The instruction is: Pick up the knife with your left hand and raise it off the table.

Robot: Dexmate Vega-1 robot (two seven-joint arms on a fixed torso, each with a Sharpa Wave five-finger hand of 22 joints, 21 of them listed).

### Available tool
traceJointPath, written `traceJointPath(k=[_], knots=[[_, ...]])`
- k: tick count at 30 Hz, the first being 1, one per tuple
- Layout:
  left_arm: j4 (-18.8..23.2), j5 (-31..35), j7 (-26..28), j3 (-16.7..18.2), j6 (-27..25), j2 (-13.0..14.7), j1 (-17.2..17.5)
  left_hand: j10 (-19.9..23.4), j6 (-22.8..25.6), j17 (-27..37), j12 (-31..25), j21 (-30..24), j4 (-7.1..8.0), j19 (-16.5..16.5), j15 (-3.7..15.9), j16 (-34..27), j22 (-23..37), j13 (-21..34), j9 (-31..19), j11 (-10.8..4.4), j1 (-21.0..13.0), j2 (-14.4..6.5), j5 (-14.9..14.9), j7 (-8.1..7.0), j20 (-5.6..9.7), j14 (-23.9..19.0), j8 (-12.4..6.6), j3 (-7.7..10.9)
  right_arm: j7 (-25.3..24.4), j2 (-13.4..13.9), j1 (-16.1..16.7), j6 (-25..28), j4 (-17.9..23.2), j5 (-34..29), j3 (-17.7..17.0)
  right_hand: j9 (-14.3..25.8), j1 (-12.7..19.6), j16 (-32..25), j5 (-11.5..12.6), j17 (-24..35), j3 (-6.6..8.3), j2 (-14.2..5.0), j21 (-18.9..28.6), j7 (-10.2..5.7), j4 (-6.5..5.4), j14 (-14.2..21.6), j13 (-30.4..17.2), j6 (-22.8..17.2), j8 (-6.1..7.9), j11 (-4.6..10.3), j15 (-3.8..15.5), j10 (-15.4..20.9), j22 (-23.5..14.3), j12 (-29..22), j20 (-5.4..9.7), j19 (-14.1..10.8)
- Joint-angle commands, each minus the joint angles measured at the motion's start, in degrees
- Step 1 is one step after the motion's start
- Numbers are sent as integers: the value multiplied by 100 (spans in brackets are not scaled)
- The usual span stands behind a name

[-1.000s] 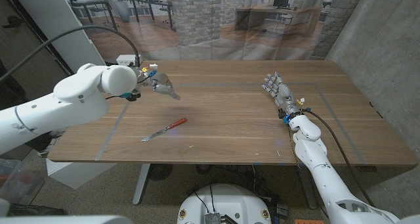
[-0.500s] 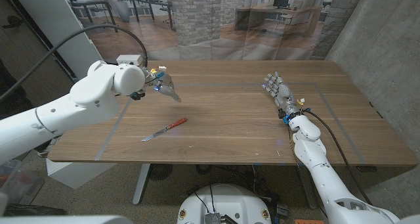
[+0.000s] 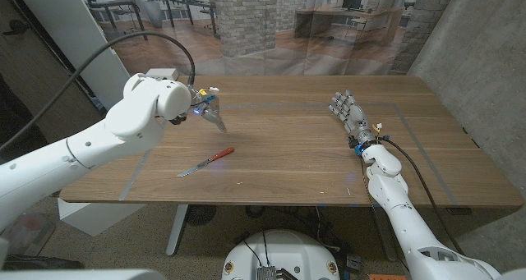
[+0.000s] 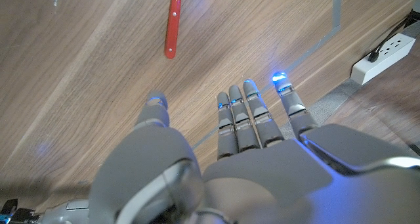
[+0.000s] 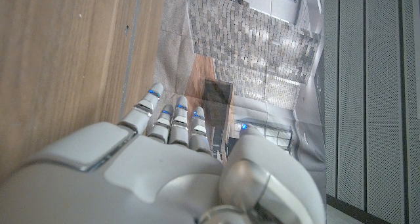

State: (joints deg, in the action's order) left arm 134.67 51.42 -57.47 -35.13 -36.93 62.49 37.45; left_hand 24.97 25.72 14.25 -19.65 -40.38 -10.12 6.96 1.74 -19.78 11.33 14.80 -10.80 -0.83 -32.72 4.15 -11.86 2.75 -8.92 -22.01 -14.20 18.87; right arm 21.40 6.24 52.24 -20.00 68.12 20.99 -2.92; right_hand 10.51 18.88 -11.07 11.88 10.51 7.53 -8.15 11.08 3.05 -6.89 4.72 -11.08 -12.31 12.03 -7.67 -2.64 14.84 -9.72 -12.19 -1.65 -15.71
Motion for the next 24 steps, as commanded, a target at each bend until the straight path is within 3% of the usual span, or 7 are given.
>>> traceJointPath(k=[1,14,24], knots=[[-114,1208,-660,-4,364,-476,145,84,63,33,-44,-40,-17,73,5,-56,13,35,-19,-46,-159,24,-54,-19,-16,-105,-9,15,34,-27,14,-42,-47,37,-39,33,-58,-5,-8,31,6,-1,34,1,-38,49,-7,-80,-17,-9,-15,51,-29,1,-16,-12],[-287,2514,-1019,122,821,-1029,572,214,136,88,-119,-76,70,198,35,-145,17,84,-27,-16,-236,49,-109,17,38,-258,8,-21,63,-33,22,-70,-70,50,-64,33,-94,-9,-6,31,-3,8,33,6,-50,63,-7,-91,-23,-10,-19,61,-29,5,-18,-16],[-406,3128,-1042,295,1161,-1366,856,419,347,144,-236,-150,91,420,118,-244,21,139,-33,-157,-400,44,-169,3,110,-445,-15,-24,90,-33,23,-90,-104,56,-75,33,-124,-7,-2,31,-13,20,35,4,-57,65,-8,-96,-30,-6,-27,71,-29,7,-14,-24]])
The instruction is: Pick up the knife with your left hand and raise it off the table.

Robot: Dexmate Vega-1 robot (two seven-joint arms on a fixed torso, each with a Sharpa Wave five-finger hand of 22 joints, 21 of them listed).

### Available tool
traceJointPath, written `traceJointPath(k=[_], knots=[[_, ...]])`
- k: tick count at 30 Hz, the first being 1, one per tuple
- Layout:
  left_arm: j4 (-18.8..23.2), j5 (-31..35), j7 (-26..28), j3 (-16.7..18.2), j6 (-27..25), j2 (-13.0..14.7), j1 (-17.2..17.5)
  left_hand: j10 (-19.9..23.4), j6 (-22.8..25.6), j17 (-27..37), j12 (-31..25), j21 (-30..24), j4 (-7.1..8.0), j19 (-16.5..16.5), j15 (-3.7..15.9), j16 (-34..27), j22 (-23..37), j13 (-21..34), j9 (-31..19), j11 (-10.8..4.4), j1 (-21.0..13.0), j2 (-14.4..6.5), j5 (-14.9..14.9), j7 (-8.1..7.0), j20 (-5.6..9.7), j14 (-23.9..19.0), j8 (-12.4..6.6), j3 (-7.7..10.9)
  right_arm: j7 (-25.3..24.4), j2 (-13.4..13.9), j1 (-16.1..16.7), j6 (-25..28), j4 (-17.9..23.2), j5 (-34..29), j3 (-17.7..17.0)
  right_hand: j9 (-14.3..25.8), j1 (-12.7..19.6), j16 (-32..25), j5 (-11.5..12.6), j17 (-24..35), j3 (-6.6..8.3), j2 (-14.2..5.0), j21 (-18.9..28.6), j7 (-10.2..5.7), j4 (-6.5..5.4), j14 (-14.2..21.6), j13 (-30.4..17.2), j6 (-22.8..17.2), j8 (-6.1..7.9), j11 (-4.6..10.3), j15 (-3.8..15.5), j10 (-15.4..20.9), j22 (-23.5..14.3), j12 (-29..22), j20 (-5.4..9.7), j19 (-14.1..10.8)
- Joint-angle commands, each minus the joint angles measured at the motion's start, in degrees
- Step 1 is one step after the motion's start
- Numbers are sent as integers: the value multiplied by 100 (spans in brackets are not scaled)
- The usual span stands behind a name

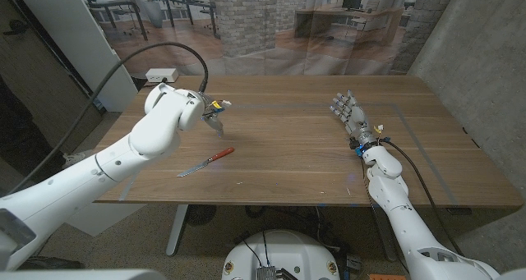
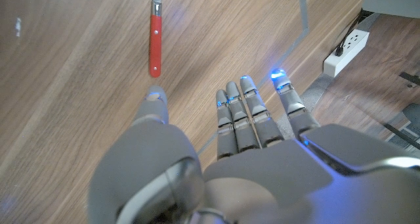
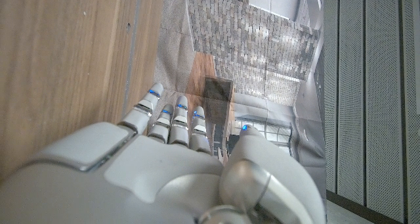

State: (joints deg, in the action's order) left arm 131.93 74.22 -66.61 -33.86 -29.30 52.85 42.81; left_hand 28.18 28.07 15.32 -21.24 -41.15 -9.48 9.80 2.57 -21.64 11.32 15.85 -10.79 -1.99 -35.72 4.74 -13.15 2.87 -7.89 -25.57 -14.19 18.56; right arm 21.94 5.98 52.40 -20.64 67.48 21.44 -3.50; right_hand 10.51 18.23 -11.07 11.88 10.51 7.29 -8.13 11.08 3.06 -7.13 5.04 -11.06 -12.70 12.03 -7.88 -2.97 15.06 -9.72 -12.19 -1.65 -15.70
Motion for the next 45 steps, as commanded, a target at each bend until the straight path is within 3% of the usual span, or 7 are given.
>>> traceJointPath(k=[1,10,17,19,45], knots=[[-150,894,-108,187,414,-435,354,104,141,41,-83,-73,33,137,37,-69,22,38,-34,-30,-103,-13,-43,-7,9,-113,-22,3,35,-10,10,-32,-42,13,-20,33,-62,-6,-2,31,10,19,36,3,-35,32,-9,-59,-29,15,8,47,-29,8,-16,-27],[-266,922,214,463,407,-606,710,218,215,86,-152,-129,145,303,48,-134,23,76,-35,24,15,-31,-54,52,39,-266,-3,-53,55,-2,17,-57,-52,11,-22,34,-87,-7,0,31,0,33,35,7,-39,38,-10,-69,-32,17,6,66,-29,5,-16,-29],[-357,851,361,598,385,-686,849,294,309,86,-191,-193,171,493,45,-164,18,103,-25,102,34,-31,-59,189,104,-401,5,-70,69,2,0,-66,-74,1,-9,34,-105,-7,2,30,-8,45,36,9,-42,45,-10,-74,-34,14,6,69,-29,8,-21,-33],[-371,879,378,594,403,-687,856,332,340,80,-203,-206,167,535,50,-169,16,109,-19,154,17,-36,-61,207,124,-433,6,-65,63,3,1,-58,-70,-1,-8,34,-110,-7,3,30,-10,48,35,9,-43,46,-10,-78,-34,22,3,69,-29,9,-21,-32],[-684,1280,663,508,387,-889,940,665,768,60,-290,-212,219,589,135,-277,12,179,7,148,48,-55,-51,233,152,-847,-36,-95,47,-28,21,-92,-128,14,-24,34,-164,-1,15,27,-30,72,33,11,-47,48,-11,-88,-45,12,4,79,-28,17,-23,-39]])
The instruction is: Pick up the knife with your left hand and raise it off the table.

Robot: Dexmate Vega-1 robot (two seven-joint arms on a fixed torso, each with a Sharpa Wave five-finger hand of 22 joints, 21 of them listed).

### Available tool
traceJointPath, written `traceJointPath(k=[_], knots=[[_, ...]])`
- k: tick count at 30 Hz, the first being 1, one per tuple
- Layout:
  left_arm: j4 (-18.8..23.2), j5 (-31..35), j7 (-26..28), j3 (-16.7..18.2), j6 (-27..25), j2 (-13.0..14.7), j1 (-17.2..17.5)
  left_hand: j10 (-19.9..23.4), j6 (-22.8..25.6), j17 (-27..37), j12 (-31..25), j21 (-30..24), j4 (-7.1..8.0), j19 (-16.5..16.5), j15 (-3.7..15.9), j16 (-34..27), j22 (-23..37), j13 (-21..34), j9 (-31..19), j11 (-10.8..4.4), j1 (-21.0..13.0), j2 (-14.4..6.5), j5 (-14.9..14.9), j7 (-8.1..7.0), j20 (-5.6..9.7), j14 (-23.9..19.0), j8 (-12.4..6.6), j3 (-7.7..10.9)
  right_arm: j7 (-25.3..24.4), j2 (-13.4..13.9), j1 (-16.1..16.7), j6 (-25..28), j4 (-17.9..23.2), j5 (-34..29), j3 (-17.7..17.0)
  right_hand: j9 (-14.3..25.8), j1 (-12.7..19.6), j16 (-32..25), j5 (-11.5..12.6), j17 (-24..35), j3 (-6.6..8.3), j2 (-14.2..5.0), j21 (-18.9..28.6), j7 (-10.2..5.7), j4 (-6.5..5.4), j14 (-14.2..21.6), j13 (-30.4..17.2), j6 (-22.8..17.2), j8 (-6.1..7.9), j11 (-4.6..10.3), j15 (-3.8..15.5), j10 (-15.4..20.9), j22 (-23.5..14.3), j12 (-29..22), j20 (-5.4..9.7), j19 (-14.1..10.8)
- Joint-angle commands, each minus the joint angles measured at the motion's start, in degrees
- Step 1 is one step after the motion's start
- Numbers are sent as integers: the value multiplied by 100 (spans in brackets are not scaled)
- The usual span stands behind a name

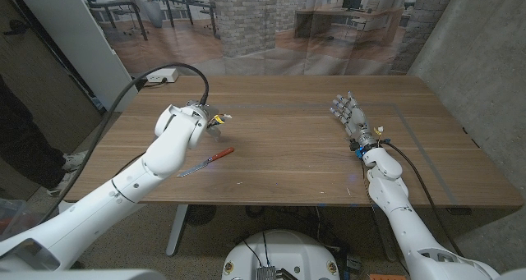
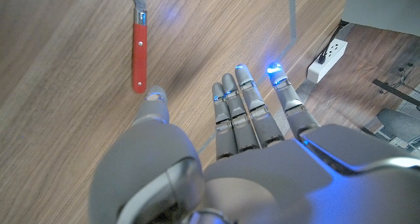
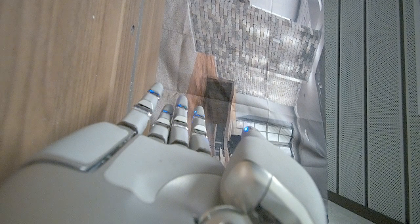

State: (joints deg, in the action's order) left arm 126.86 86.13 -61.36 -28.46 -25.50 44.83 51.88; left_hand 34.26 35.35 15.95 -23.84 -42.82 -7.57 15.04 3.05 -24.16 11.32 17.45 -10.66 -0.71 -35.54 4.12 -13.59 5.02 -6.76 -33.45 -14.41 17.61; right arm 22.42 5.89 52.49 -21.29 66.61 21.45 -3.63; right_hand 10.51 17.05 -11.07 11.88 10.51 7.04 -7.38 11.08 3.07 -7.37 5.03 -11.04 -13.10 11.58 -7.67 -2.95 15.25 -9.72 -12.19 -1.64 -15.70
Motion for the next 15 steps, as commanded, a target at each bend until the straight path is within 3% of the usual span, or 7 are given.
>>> traceJointPath(k=[1,9,15], knots=[[-193,100,142,-38,-4,-96,33,54,42,-4,-28,-45,31,66,90,-24,13,20,-6,30,39,11,-6,17,38,-61,-11,-5,4,-22,9,-30,-47,16,-11,34,-48,-1,15,26,-6,-2,33,9,-23,50,-13,-48,0,-7,3,57,-28,19,-24,-39],[-296,65,-8,-103,35,-125,-81,-344,-567,-65,203,31,126,-93,-51,188,13,52,-4,172,256,86,3,51,-24,329,301,-141,0,-35,11,-61,-69,22,-25,34,-61,0,20,25,-9,2,32,14,-23,53,-13,-53,-2,-14,-1,56,-28,23,-24,-39],[-379,39,-180,-198,116,-156,-223,-498,-761,-73,296,121,175,-317,-110,257,17,56,-5,191,332,41,3,84,-105,474,360,-162,-1,-50,8,-97,-100,34,-39,34,-69,0,22,25,-12,4,32,12,-23,54,-13,-53,-5,-16,-2,57,-28,24,-24,-40]])
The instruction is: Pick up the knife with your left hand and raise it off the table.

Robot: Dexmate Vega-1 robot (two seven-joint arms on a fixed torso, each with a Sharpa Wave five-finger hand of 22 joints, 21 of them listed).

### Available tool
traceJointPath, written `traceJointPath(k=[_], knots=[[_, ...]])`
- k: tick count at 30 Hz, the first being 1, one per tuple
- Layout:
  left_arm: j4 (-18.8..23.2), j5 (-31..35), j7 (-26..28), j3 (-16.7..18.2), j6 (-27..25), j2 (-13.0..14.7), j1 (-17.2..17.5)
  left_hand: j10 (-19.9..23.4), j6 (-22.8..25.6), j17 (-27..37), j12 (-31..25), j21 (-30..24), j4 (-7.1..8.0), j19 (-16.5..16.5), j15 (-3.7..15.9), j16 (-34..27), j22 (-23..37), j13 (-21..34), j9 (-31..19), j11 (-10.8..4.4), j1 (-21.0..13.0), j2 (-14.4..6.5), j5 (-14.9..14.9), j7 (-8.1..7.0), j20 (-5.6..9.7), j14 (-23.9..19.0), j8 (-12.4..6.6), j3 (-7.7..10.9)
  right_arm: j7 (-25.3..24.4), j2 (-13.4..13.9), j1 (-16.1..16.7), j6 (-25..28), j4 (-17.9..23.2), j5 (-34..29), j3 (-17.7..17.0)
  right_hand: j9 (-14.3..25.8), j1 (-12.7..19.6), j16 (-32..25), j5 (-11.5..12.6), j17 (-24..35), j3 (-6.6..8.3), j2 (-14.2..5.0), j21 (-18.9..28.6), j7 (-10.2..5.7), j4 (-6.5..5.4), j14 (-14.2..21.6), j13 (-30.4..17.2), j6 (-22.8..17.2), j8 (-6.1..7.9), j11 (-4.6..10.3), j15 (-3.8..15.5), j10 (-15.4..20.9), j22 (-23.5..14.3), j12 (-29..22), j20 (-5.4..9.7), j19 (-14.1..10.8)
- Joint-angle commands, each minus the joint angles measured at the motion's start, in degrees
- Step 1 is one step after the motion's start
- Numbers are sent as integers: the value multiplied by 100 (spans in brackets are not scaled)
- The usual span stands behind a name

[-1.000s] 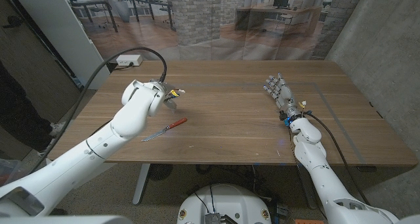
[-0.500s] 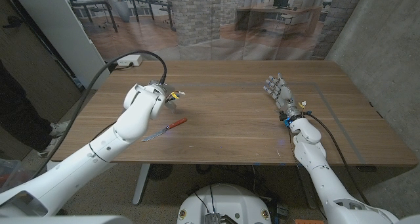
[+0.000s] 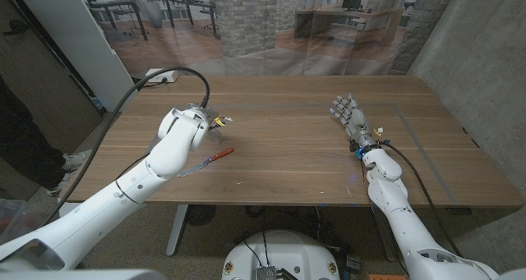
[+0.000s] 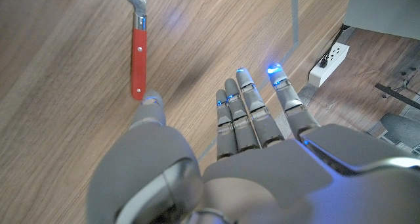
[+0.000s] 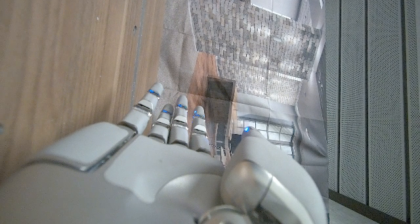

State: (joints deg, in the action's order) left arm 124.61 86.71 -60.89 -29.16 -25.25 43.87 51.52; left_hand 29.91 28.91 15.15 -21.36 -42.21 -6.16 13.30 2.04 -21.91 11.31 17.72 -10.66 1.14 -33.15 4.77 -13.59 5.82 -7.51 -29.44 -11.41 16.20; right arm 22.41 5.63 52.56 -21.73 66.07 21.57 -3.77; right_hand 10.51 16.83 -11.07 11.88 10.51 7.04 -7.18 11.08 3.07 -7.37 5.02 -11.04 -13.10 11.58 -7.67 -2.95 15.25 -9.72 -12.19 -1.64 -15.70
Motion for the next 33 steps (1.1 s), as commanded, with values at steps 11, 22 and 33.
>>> traceJointPath(k=[11,22,33], knots=[[-271,-51,-143,-308,192,-71,-317,-29,-212,13,57,79,65,-185,32,34,22,39,-5,-84,133,-83,6,-101,-20,74,64,-21,7,-50,-19,-130,-134,46,-55,34,-69,-4,27,24,-16,-13,32,9,-25,73,-13,-69,-4,-15,-6,76,-28,21,-16,-46],[-299,-2,204,-439,215,-84,-266,235,22,-22,-10,28,-132,-28,151,-36,26,66,-13,-163,-164,17,-34,-117,41,-183,-64,22,56,-69,-82,-209,-285,71,-84,34,-88,-8,32,24,-21,-11,33,13,-28,89,-14,-81,-4,-16,-6,87,-28,21,-15,-52],[-355,47,-56,-586,273,-185,-379,379,169,-22,-47,12,-119,19,185,-78,29,82,-14,-184,-135,59,-48,-123,64,-319,-110,-15,115,-94,-198,-265,-498,69,-114,34,-111,-6,35,25,-28,-7,32,14,-31,92,-14,-88,-6,-14,3,92,-28,23,-12,-54]])
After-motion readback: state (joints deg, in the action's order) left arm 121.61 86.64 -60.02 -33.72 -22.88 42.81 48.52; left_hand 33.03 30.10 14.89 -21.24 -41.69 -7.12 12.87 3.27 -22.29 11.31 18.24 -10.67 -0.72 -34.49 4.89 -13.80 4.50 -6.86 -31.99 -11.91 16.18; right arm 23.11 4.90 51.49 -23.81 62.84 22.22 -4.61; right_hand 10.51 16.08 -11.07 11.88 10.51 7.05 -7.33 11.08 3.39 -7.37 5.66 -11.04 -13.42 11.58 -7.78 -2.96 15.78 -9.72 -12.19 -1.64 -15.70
